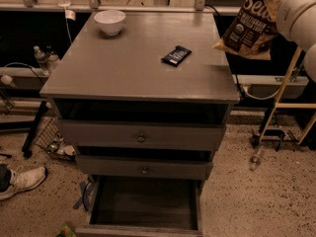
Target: Pick brown chip bag from bottom drawer and place on counter
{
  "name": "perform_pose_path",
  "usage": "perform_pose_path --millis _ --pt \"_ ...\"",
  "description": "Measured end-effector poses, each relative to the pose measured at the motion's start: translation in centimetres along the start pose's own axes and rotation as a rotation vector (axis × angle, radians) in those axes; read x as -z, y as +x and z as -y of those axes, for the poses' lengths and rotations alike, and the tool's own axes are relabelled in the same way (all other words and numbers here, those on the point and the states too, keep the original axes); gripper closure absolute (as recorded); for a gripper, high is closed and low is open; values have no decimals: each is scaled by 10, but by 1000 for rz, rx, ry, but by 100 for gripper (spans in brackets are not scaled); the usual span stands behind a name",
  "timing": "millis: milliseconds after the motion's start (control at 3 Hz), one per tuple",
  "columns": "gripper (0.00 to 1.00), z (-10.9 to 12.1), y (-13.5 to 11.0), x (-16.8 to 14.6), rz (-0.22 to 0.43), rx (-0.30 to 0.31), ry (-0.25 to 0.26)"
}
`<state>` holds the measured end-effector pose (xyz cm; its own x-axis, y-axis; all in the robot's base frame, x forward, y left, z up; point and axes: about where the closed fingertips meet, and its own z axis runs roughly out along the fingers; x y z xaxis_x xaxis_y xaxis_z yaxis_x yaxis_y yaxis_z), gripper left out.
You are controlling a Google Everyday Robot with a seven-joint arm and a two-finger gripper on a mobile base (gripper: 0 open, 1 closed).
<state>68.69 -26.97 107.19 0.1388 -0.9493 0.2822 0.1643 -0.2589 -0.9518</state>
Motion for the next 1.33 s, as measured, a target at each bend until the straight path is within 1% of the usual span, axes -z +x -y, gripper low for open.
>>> perform_pose_path --millis 333,667,1000,1333 --pt "100 -2 -42 -6 74 10 -18" --pt "100 -17 -90 -6 154 18 -65" --pt "100 -37 -123 -3 212 2 -114" --pt "82 -38 -126 -3 216 -38 -124"
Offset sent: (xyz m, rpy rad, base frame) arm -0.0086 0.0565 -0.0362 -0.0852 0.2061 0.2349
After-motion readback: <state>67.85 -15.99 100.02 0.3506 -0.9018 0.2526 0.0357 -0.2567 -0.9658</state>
